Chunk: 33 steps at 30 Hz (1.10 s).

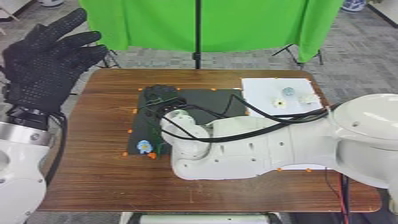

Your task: Arrange flowers

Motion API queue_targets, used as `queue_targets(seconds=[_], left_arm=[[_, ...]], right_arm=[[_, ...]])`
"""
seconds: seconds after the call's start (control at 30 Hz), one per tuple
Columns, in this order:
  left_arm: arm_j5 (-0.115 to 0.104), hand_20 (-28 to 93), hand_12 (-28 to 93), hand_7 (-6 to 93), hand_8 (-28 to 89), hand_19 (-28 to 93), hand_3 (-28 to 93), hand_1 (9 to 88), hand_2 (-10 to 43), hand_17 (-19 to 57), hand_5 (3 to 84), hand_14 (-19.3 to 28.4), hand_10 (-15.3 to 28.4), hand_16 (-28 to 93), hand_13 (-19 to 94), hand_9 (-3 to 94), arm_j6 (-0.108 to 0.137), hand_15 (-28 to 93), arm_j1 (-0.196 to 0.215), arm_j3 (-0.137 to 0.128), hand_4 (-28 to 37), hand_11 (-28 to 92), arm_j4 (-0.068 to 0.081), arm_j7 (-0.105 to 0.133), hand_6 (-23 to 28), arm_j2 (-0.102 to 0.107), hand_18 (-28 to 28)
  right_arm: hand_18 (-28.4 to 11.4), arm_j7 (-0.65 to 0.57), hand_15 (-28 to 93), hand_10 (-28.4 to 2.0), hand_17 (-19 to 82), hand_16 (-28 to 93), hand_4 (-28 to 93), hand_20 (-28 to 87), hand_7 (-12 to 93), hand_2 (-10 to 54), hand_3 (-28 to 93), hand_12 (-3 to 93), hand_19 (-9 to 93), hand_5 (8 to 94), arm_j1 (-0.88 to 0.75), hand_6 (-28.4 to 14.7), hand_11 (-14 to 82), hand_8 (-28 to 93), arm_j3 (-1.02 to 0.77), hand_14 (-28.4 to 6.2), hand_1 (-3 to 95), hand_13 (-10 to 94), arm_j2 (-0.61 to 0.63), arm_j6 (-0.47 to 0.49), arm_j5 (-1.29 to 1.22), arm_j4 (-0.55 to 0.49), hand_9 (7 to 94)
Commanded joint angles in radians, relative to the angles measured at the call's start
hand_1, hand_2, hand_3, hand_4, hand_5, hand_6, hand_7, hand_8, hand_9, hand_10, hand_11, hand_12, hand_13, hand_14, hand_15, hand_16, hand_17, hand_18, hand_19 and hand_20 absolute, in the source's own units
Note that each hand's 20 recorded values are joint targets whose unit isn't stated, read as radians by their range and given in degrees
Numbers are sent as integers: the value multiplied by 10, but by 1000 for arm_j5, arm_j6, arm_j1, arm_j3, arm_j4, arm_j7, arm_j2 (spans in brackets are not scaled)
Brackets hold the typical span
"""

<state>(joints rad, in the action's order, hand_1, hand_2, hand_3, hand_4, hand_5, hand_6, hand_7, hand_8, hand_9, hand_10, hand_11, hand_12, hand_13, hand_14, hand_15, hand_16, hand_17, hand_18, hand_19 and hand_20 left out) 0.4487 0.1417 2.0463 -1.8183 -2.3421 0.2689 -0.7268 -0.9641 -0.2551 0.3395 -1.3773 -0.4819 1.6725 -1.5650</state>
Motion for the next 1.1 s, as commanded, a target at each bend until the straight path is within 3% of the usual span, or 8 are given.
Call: queue_targets(seconds=[0.03,0.1,0.43,0.6,0.7,0.8,0.93,1.1], left_arm=[[-2,148,117,150,-97,667,774,221,81,-56,365,284,224,-130,279,350,2,623,15,-2,-262,316,7,-12,105,-7,270],[1,148,117,150,-97,667,773,221,81,-56,366,284,224,-131,279,350,-10,623,24,-7,-263,316,7,-15,105,-10,270],[2,148,117,151,-97,668,772,222,83,-55,365,284,224,-131,279,349,0,623,41,-15,-262,316,3,-20,105,-20,270],[-2,148,117,150,-98,668,772,221,83,-55,366,284,224,-131,278,349,8,624,50,-18,-262,316,2,-10,105,-15,270],[-2,148,117,151,-98,668,773,221,83,-56,367,284,225,-132,278,349,10,624,68,-31,-262,316,-3,-12,106,-21,270],[0,148,117,151,-98,668,773,221,83,-56,367,284,225,-132,278,349,24,624,91,-46,-262,316,-13,-17,106,-30,270],[3,148,117,151,-98,669,774,221,83,-55,367,284,225,-132,278,349,45,624,176,-100,-262,317,-40,-16,106,-61,270],[2,147,117,151,-98,669,774,221,82,-55,367,284,225,-132,278,350,72,624,268,-147,-262,317,-72,-16,106,-104,270]], right_arm=[[-163,-6,601,-58,304,181,-283,158,176,-95,627,259,873,718,9,36,167,-30,-15,-32,515,812,6,25,-12,4,897],[-164,1,602,-61,303,179,-283,162,178,-95,618,254,871,711,2,34,173,-33,-24,-33,513,810,11,33,-17,5,892],[-166,-6,606,-70,298,169,-283,182,169,-95,584,188,861,663,-8,31,225,-124,-39,-36,505,804,15,28,-27,8,859],[-165,-13,594,-73,299,166,-283,183,171,-95,578,156,860,650,-4,29,222,-134,-33,-35,498,808,18,17,-16,10,844],[-166,-6,590,-73,299,167,-283,184,170,-95,584,153,860,649,-6,28,222,-133,-36,-36,493,808,23,15,-15,6,841],[-169,19,589,-76,297,168,-283,186,169,-95,604,153,860,647,-12,26,223,-132,-46,-37,480,807,36,7,-13,-5,841],[-171,65,591,-80,296,169,-283,190,170,-95,633,154,858,648,-34,25,227,-132,-80,-38,457,806,73,15,-9,-36,844],[-179,100,590,-86,288,169,-283,194,169,-95,676,156,851,645,-96,21,229,-132,-190,-44,425,794,193,100,20,-113,837]])
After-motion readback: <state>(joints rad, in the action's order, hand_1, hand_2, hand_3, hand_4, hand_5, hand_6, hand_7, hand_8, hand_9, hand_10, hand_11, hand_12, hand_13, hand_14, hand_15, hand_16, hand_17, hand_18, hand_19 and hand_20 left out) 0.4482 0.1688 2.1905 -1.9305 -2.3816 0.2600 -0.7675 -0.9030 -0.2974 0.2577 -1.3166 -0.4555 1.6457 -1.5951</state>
